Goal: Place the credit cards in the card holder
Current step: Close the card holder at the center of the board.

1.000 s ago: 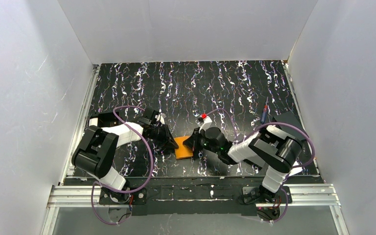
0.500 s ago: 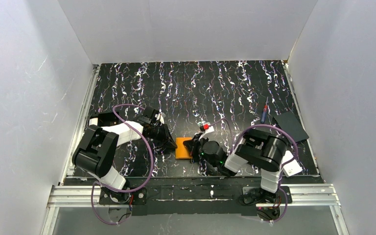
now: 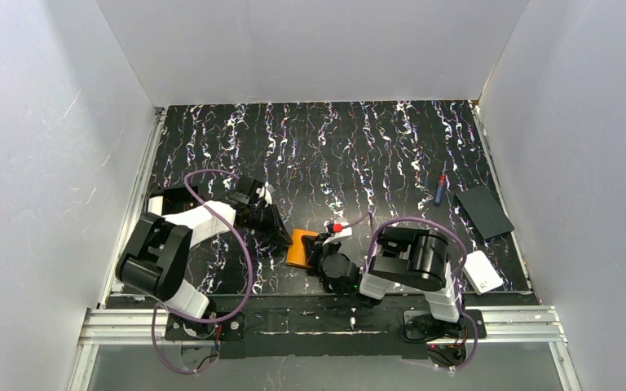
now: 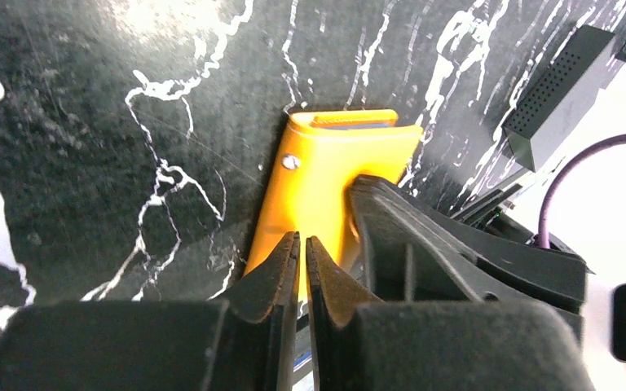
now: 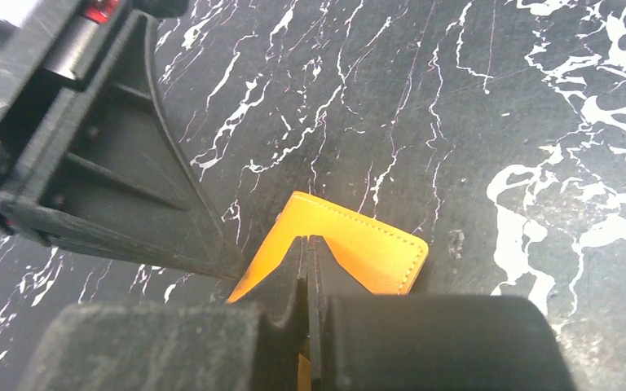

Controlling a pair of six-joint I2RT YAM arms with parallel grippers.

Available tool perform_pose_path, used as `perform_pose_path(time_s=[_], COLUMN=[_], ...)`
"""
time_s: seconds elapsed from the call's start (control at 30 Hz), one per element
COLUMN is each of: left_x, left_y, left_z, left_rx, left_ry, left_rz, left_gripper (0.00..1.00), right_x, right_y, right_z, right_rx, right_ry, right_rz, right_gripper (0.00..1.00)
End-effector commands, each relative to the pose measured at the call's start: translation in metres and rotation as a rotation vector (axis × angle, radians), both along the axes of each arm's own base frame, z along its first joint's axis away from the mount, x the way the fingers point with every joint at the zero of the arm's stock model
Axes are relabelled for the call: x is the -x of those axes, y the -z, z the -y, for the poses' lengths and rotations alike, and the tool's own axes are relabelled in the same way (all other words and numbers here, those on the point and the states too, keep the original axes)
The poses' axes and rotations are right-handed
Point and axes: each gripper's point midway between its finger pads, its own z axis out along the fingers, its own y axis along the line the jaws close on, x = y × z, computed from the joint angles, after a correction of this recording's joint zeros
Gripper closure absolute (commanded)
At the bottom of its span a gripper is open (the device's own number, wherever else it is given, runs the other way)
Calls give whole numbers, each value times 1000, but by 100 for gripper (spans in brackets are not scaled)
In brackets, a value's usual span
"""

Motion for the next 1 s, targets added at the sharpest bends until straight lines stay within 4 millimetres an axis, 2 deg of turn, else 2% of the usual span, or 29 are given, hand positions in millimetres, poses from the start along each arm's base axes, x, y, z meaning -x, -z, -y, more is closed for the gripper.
perform_pose_path(time_s=[0.0, 0.07, 0.2, 0.3, 0.33, 0.47, 0.57, 0.6, 0.67, 0.77, 0.83, 0.97], left_x=[-2, -2, -2, -3, -3, -6, -10, -11, -12, -9, -5, 6], left_y=[-26, -31, -34, -39, -41, -53, -65, -68, -72, -73, -71, -69], left_z=[-6, -10, -19, -28, -31, -43, -51, -53, -53, -48, -43, -36], left_rx=[-13, -11, -18, -7, -3, -2, -8, -9, -10, 30, 68, 135], left_ry=[19, 15, 11, -6, -12, -35, -45, -45, -37, -23, -15, -9], left_rz=[91, 107, 128, 134, 141, 164, 177, 185, 190, 180, 168, 137], left_gripper=[93, 93, 93, 93, 93, 90, 88, 87, 86, 83, 81, 73], right_x=[56, 57, 61, 56, 51, 37, 33, 32, 32, 38, 38, 38], right_y=[165, 177, 196, 187, 176, 132, 96, 76, 48, -4, -36, -76], right_z=[132, 120, 121, 126, 128, 118, 102, 89, 73, 48, 42, 46], right_rx=[976, 1022, 1097, 1087, 1062, 900, 824, 781, 728, 603, 533, 404], right_ry=[-84, -92, -109, -50, -16, -2, -66, -87, -136, -231, -249, -295], right_rz=[-132, -120, -145, -133, -115, -133, -136, -125, -136, -125, -138, -206], right_gripper=[99, 99, 99, 99, 92, 50, 33, 27, 22, 17, 14, 10])
